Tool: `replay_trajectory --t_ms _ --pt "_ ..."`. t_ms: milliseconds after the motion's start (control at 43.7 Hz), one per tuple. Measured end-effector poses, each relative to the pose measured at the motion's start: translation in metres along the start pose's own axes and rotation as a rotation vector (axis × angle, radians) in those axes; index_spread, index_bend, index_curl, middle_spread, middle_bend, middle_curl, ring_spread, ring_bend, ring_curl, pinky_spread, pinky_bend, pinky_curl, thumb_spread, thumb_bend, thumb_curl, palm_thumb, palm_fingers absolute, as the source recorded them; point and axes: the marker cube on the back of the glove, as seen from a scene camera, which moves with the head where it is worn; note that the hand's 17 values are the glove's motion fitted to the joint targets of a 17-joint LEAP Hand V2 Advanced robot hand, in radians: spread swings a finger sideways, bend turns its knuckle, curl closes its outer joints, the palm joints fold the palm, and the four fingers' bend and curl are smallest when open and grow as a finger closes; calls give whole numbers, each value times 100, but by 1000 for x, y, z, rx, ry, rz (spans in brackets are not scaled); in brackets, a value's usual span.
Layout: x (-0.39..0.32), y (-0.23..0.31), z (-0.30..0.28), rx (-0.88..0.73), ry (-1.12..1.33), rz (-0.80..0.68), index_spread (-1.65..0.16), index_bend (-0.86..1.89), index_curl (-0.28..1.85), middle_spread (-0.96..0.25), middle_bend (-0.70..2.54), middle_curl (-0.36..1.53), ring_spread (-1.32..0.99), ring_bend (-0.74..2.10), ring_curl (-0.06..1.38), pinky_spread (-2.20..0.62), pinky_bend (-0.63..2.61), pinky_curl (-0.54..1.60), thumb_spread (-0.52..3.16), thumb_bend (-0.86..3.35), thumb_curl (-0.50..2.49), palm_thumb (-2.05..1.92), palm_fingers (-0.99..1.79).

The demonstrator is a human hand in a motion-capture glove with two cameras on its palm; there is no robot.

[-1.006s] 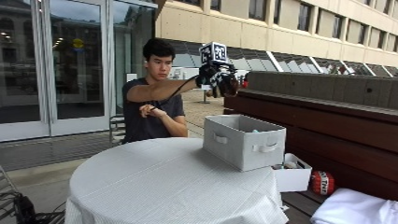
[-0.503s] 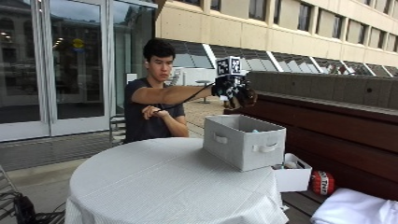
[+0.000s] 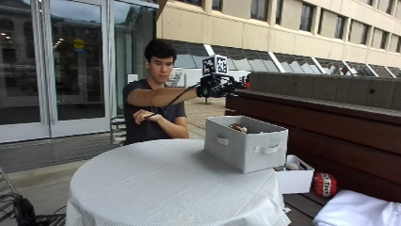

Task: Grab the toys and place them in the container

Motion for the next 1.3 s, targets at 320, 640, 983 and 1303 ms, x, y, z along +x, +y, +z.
replay_trajectory --t_ms 320,640,983,1303 --pt "125 58 -1 0 72 155 -35 12 24 -6 19 35 -13 53 28 -6 114 36 93 -12 34 -15 -15" --pt "221 120 7 -7 172 259 -34 13 23 -7 18 35 -13 45 27 -5 107 33 95 -11 25 -14 -11" --pt "266 163 35 -75 188 304 -34 13 23 -7 18 35 -14 41 28 -3 103 32 97 -9 20 -12 -10" --pt "275 183 42 -114 201 334 -33 11 22 -6 18 35 -13 39 28 -2 98 31 103 -7 19 -9 -12"
